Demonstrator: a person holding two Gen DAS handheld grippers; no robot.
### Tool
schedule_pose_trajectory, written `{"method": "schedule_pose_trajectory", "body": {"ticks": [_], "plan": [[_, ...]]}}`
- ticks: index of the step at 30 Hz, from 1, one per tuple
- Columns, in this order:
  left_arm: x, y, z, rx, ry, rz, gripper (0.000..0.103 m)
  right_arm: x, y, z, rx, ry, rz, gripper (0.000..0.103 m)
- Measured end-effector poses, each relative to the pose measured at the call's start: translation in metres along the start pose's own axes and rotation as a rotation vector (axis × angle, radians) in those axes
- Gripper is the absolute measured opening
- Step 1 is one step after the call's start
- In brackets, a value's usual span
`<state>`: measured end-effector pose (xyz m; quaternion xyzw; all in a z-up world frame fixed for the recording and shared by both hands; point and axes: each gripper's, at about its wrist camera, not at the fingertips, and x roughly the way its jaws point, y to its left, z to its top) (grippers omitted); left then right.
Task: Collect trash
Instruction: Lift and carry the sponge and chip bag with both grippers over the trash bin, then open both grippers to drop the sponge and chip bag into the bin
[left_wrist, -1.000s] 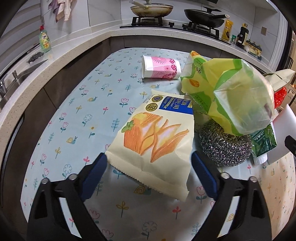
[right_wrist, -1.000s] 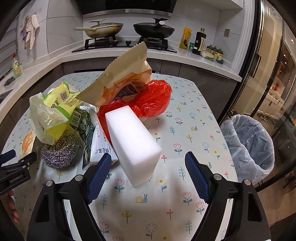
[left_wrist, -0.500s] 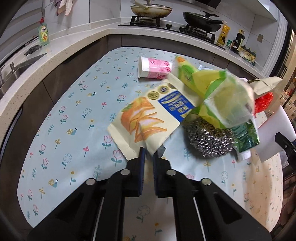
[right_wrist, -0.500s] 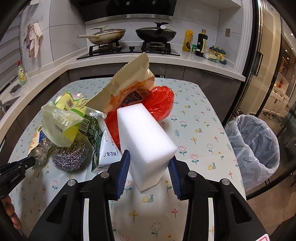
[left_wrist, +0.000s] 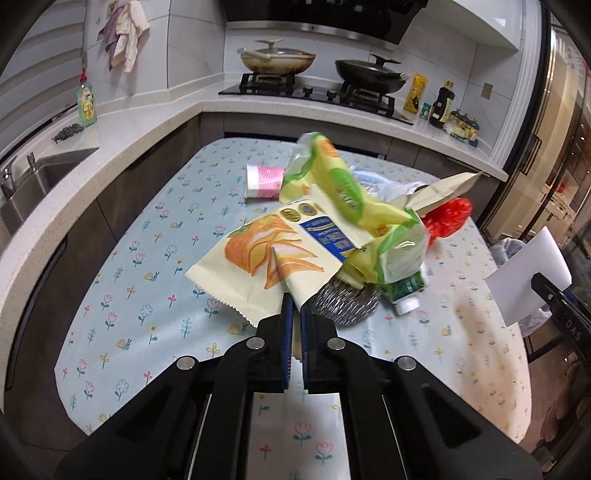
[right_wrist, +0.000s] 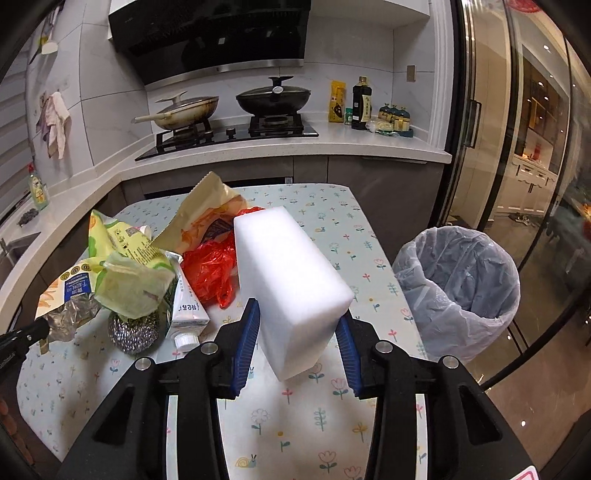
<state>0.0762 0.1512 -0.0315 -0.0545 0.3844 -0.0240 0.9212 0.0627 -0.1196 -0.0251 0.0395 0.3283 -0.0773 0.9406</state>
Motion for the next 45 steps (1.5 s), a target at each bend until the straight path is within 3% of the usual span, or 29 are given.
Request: {"method": "schedule_pose_trajectory", "body": {"ticks": [9, 16, 26, 35, 45], "plan": [[-0.048, -0.035, 0.007, 0.047, -0.079, -0.037, 0.000, -0.031, -0.034, -0.001, 0.047, -0.053, -0.004, 0.039], [-0.055, -0.094, 0.016, 0.133, -0.107, -0.112, 0.000, -0.049, -0.078, 0.001, 0.104, -0.088, -0.060, 0.039], [-0.026, -0.218, 0.028, 0.259, -0.082, -0.292, 0.000, -0.046, -0.164, 0.004, 0.192, -0.098, -0.172, 0.039], [0.011, -0.324, 0.032, 0.387, -0.069, -0.370, 0.000, -0.011, -0.230, 0.017, 0.269, -0.072, -0.217, 0.039], [0.057, -0.397, 0.030, 0.446, -0.019, -0.430, 0.000, 0.036, -0.279, 0.022, 0.333, -0.018, -0.249, 0.040]]}}
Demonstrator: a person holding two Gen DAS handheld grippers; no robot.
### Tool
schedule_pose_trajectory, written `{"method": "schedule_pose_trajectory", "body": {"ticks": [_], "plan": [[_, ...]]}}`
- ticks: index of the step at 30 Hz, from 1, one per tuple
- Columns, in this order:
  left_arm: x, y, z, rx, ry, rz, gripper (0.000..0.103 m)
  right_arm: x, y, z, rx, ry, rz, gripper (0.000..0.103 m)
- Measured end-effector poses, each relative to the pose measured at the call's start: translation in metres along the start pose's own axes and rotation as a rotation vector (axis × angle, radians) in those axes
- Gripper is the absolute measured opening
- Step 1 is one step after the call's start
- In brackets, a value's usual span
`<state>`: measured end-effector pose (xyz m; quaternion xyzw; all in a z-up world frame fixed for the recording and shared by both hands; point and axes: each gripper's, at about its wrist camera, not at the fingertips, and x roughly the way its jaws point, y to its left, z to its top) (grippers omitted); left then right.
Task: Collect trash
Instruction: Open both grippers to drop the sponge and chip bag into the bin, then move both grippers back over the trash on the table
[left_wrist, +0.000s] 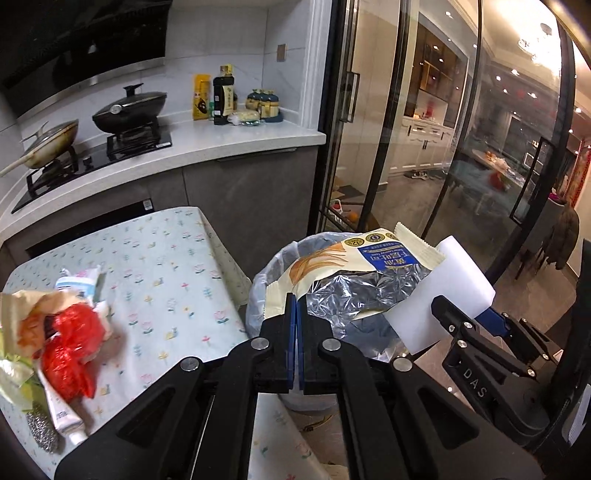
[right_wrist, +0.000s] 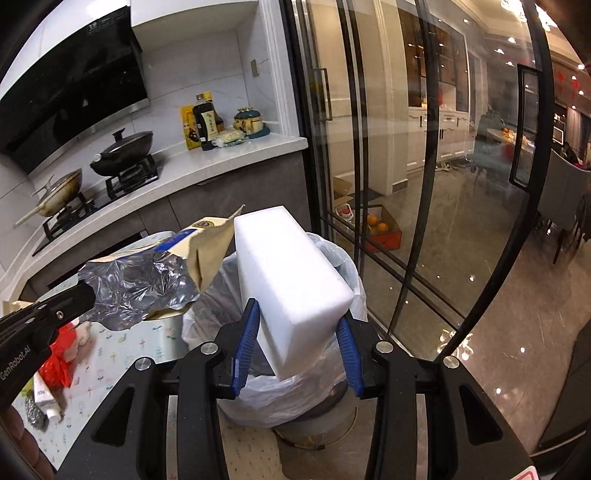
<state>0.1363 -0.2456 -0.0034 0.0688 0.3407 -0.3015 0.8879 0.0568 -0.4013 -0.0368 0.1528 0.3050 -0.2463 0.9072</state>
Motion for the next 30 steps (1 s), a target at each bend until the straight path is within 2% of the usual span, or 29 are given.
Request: {"method": "schedule_pose_trajectory", "body": {"ticks": [8, 10, 12, 14, 30], "plan": [[0.041, -0.006, 0.005, -0.003, 0.043, -0.028, 0.004, 0.032, -0.002, 0.004, -0.004, 0.033, -0.014, 0.043], [0.045, -0.003, 0.006, -0.015, 0.049, -0.027, 0.014, 0.035, 0.000, 0.004, -0.006, 0.034, -0.009, 0.043], [0.045, 0.002, 0.006, -0.030, 0.042, -0.013, 0.038, 0.036, 0.004, 0.005, -0.010, 0.034, -0.013, 0.047], [0.040, 0.010, 0.006, -0.048, 0.021, 0.001, 0.049, 0.035, 0.008, 0.005, -0.014, 0.027, -0.009, 0.051], [-0.016, 0.061, 0.002, -0.112, -0.056, 0.080, 0.053, -0.012, 0.059, 0.002, -0.083, -0.035, 0.039, 0.058]]}}
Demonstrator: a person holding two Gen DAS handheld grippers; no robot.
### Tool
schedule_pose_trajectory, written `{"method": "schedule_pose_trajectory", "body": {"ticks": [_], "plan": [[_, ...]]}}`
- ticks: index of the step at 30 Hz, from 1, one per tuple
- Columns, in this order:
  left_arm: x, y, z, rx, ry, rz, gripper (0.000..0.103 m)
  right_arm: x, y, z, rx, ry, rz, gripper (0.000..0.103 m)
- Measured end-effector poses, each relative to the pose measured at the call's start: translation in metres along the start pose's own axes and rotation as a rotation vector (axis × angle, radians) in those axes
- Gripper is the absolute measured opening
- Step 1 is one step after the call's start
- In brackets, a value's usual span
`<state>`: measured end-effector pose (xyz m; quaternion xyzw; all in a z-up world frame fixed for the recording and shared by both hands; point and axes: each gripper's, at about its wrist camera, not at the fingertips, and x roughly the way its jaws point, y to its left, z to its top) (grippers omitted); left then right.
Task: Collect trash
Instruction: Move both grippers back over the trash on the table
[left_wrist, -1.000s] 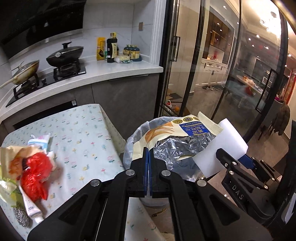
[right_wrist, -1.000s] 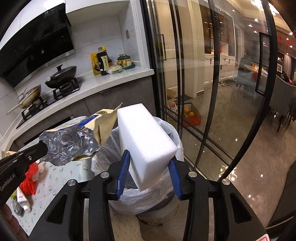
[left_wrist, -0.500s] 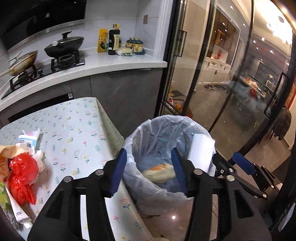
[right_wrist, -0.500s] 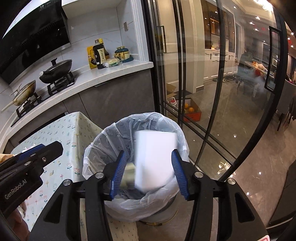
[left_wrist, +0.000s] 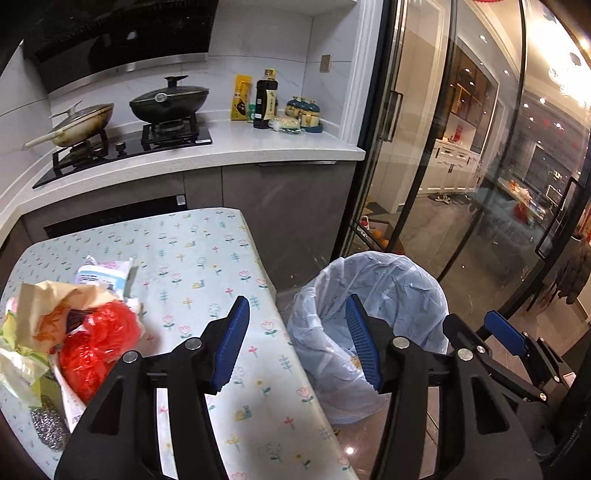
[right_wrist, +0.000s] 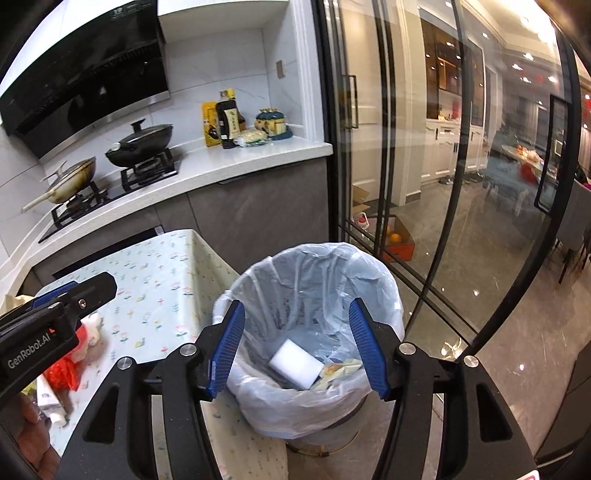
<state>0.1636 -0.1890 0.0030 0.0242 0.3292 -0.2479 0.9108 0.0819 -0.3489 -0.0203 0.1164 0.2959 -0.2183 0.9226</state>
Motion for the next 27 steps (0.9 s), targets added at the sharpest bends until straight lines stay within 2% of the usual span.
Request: {"method": "schedule_pose_trajectory", "body": {"ticks": [2, 10, 12, 20, 27], "plan": [[-0.009, 0.008, -0.001, -0.007, -0.013, 0.014, 0.056, -0.006, 0.008, 0.000, -0.008, -0.005, 0.012, 0.058], [-0.044, 0.040, -0.010, -0.029, -0.045, 0.071, 0.056, -0.031, 0.044, -0.009, -0.045, -0.012, 0.064, 0.062], [-0.053, 0.050, -0.013, -0.040, -0.052, 0.085, 0.062, -0.037, 0.054, -0.012, -0.056, -0.013, 0.079, 0.062], [-0.089, 0.102, -0.028, -0.088, -0.062, 0.177, 0.070, -0.061, 0.094, -0.025, -0.103, -0.010, 0.141, 0.062], [-0.113, 0.157, -0.055, -0.157, -0.032, 0.262, 0.077, -0.074, 0.131, -0.044, -0.135, 0.018, 0.194, 0.063]]}}
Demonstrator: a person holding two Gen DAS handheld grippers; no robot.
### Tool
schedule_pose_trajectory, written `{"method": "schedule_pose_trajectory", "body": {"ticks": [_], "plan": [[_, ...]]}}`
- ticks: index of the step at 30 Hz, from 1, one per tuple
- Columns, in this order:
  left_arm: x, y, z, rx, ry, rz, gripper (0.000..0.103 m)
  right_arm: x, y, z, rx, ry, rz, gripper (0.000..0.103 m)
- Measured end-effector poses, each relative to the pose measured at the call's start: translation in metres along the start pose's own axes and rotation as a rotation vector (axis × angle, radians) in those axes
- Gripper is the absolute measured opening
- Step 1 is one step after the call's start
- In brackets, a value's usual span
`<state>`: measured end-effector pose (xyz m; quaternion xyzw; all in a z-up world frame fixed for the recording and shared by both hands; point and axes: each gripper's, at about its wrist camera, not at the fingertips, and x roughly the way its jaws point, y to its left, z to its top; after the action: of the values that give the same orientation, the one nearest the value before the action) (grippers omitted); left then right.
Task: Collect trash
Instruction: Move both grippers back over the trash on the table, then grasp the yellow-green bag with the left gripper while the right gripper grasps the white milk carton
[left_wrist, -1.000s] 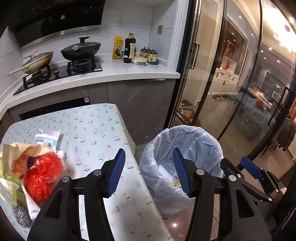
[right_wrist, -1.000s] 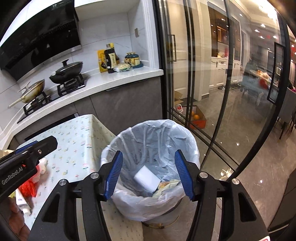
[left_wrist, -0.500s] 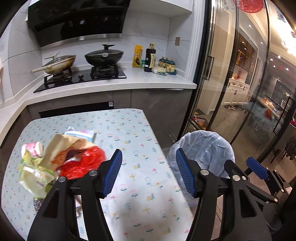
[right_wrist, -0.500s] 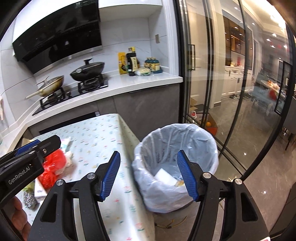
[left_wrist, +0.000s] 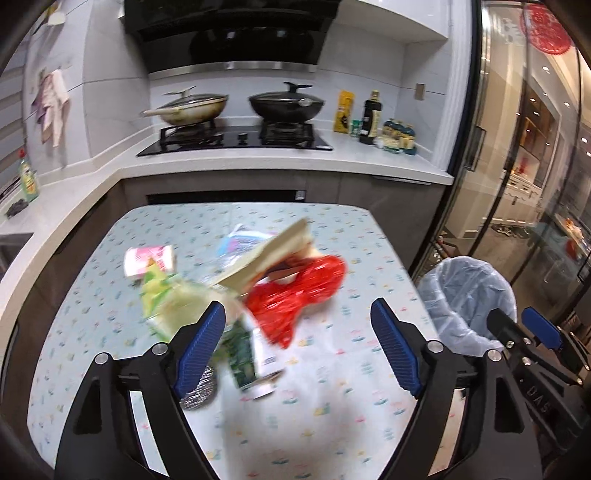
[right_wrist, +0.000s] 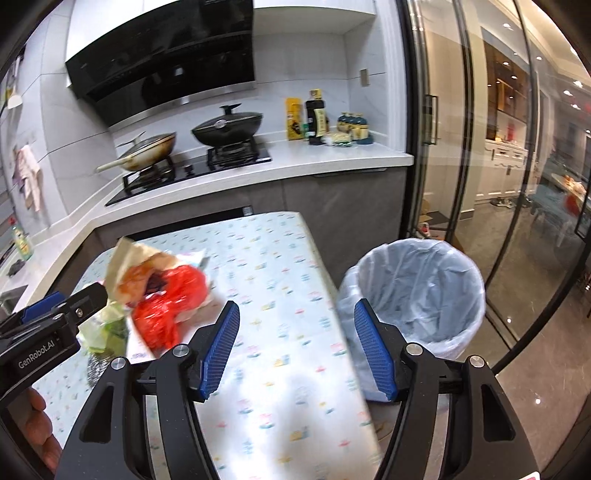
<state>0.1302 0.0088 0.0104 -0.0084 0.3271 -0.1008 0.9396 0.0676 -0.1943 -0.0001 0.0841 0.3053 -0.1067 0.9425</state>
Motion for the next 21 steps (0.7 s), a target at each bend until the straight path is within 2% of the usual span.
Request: {"method": "schedule_pose_trajectory", "body": {"ticks": [6, 11, 15, 21], "plan": [[-0.002, 0.052, -0.017, -0.062, 0.038, 0.058, 0.081, 0.006, 0.039, -0.015, -0.034, 0.042, 0.043, 0.063], [0.001, 0.093, -0.028, -0.114, 0.063, 0.079, 0.084, 0.017, 0.071, -0.030, -0.057, 0.082, 0.082, 0.068], [0.009, 0.114, -0.030, -0.144, 0.082, 0.076, 0.088, 0.031, 0.094, -0.043, -0.074, 0.122, 0.105, 0.068], [0.029, 0.125, -0.029, -0.160, 0.110, 0.044, 0.089, 0.053, 0.116, -0.054, -0.081, 0.168, 0.125, 0.068]]}}
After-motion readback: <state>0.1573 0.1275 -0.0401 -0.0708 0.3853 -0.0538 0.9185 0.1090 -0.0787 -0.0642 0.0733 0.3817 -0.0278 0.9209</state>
